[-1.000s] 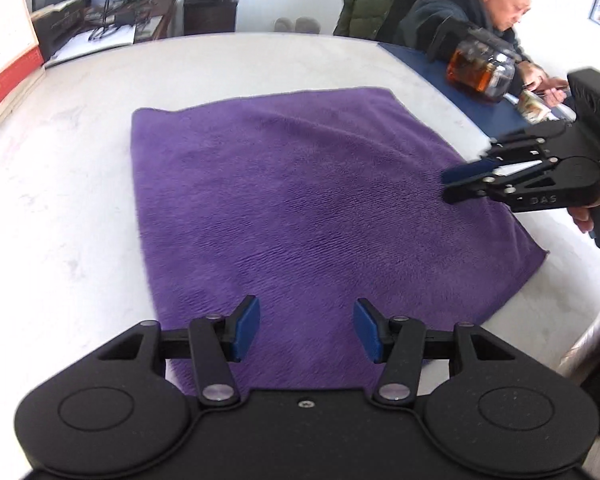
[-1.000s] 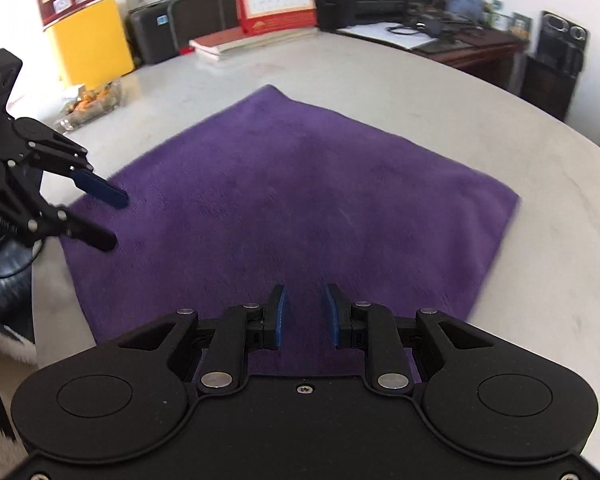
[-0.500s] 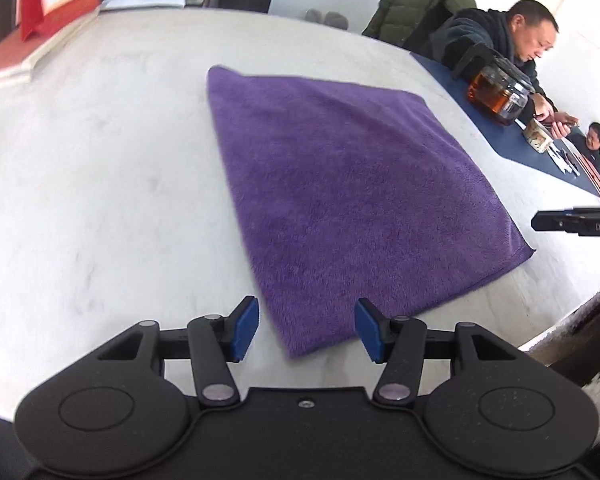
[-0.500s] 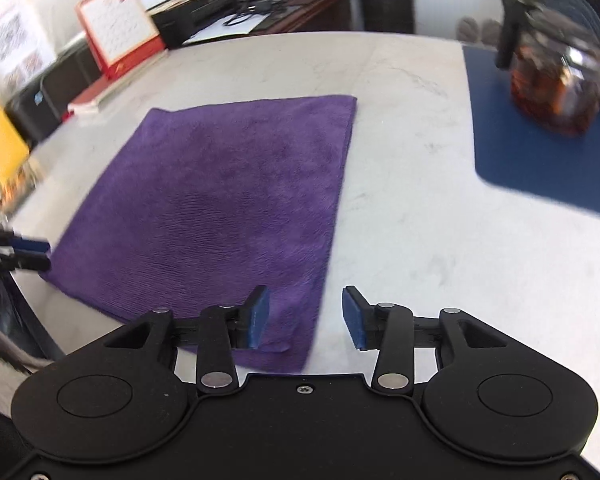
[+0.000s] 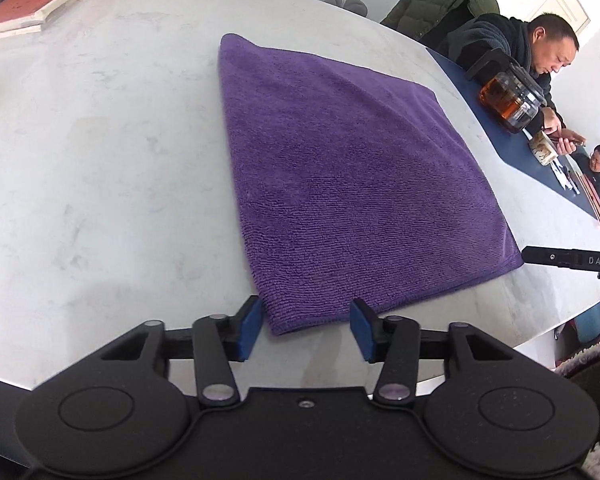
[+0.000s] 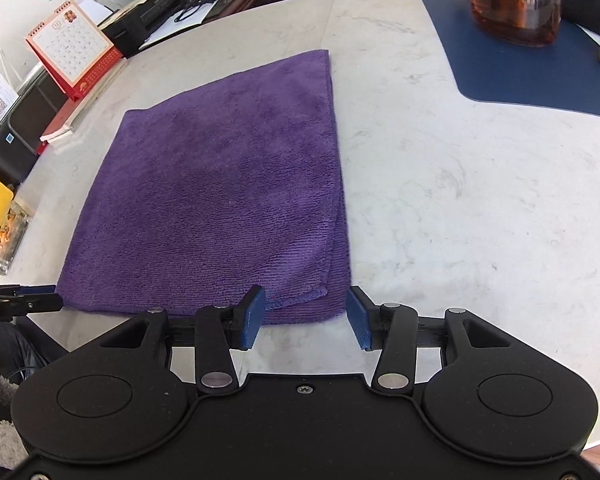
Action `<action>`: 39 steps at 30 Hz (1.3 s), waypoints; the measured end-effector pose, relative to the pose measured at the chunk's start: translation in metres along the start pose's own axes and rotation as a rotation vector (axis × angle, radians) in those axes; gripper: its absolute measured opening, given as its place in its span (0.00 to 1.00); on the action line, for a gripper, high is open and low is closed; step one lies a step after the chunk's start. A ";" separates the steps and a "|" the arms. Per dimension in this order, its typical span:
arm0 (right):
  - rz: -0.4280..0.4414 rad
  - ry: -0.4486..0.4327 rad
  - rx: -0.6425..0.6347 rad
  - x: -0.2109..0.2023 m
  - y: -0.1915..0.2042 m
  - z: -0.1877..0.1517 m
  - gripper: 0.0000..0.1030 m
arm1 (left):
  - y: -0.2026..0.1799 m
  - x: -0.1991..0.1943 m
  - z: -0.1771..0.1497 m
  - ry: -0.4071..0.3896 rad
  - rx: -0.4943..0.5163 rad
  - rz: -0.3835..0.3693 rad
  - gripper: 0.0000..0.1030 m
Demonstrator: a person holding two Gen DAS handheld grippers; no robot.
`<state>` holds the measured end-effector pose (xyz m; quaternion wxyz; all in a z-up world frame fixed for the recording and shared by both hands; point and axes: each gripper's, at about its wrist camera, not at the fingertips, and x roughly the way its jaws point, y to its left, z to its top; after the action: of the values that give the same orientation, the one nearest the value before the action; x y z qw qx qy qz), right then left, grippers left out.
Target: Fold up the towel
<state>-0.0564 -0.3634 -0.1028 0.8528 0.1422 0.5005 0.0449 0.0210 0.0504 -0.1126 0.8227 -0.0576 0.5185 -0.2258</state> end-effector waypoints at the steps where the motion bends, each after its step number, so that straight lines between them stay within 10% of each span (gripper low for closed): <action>1: 0.000 0.000 -0.002 0.000 0.001 0.000 0.43 | 0.000 0.000 0.001 0.003 -0.002 0.004 0.22; 6: -0.005 -0.006 -0.006 0.000 0.003 0.000 0.43 | 0.002 0.001 0.005 0.015 -0.034 0.001 0.07; 22: -0.069 -0.003 0.049 0.010 -0.004 -0.001 0.43 | 0.004 -0.009 0.033 -0.009 -0.068 -0.068 0.05; 31: -0.049 0.020 0.008 0.017 0.007 0.003 0.14 | 0.010 -0.002 0.039 0.021 -0.064 -0.086 0.05; 39: 0.040 0.000 0.117 0.018 -0.003 0.007 0.07 | 0.020 -0.003 0.042 -0.008 -0.090 -0.117 0.04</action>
<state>-0.0416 -0.3639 -0.1153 0.8419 0.2020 0.4994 0.0327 0.0630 0.0634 -0.0979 0.8069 -0.1254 0.5205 -0.2496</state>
